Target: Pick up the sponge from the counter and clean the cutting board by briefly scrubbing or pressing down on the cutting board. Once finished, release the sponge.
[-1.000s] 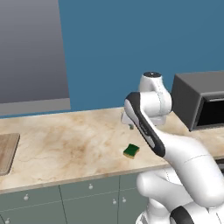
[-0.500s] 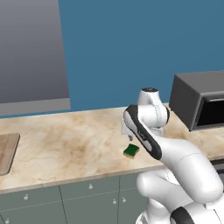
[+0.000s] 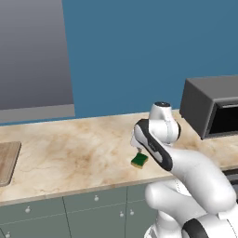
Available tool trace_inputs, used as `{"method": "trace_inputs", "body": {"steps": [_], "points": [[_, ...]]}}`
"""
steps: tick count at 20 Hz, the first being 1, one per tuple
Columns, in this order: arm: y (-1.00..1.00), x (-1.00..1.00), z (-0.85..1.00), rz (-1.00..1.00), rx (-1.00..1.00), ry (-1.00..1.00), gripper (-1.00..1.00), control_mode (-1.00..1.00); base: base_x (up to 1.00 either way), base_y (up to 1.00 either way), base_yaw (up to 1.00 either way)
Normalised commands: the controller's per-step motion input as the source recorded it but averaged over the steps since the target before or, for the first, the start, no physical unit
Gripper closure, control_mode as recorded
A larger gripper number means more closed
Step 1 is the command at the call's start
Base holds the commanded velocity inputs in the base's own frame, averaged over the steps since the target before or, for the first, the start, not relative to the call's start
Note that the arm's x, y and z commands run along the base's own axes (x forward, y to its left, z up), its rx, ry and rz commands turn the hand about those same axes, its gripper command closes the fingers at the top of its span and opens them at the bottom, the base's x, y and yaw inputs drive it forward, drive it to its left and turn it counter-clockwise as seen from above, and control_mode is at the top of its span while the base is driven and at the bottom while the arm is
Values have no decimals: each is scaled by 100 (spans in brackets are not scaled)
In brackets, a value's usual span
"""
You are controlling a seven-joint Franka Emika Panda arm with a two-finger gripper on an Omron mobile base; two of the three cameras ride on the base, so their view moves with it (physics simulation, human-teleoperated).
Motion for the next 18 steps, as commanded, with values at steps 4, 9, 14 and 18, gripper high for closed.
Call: {"method": "trace_inputs", "body": {"steps": [4, 9, 14, 18], "points": [[0, 23, -8, -8, 2, 0, -100, -100, 0, 0, 0], [0, 17, -10, -7, 0, 0, -100, -100, 0, 0, 0], [0, 12, -23, -6, 0, 0, -100, -100, 0, 0, 0], [0, 10, -23, -6, 0, 0, -100, -100, 0, 0, 0]]}}
